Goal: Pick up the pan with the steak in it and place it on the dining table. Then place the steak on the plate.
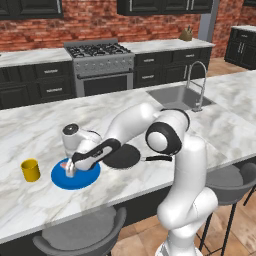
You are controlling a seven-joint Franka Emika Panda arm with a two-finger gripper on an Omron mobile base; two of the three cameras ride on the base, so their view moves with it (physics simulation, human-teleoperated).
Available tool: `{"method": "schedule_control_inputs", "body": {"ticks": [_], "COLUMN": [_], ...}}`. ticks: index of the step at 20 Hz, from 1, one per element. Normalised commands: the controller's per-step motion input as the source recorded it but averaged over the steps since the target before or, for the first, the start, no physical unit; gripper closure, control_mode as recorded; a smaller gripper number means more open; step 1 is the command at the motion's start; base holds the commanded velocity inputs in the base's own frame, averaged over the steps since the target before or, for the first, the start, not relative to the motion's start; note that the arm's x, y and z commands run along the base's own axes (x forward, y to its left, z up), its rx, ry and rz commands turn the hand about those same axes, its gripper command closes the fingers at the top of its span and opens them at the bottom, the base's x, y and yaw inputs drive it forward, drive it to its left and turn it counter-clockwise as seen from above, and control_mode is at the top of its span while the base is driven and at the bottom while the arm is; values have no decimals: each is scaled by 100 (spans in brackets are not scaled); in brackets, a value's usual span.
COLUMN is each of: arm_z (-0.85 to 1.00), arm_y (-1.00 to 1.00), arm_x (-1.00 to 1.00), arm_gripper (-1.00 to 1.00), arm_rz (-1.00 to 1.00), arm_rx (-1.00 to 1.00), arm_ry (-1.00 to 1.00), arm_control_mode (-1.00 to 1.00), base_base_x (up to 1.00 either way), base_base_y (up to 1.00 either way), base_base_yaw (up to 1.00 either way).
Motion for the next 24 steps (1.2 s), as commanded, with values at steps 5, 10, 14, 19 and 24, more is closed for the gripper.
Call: {"method": "schedule_control_inputs", "body": {"ticks": [5,10,14,19,24], "arm_z": [-1,9,15,26,52], "arm_y": [1,4,17,20,-5], "arm_x": [0,1,6,0,-29], "arm_gripper": [-100,-100,-100,-100,-100], "arm_rz": [0,-1,-3,-1,-2], "arm_rx": [0,0,0,0,0], "arm_ry": [1,0,1,5,14], "arm_control_mode": [-100,-100,-100,-100,-100], "base_base_x": [0,0,0,0,0], "base_base_y": [0,0,0,0,0], "base_base_yaw": [0,0,0,0,0]}}
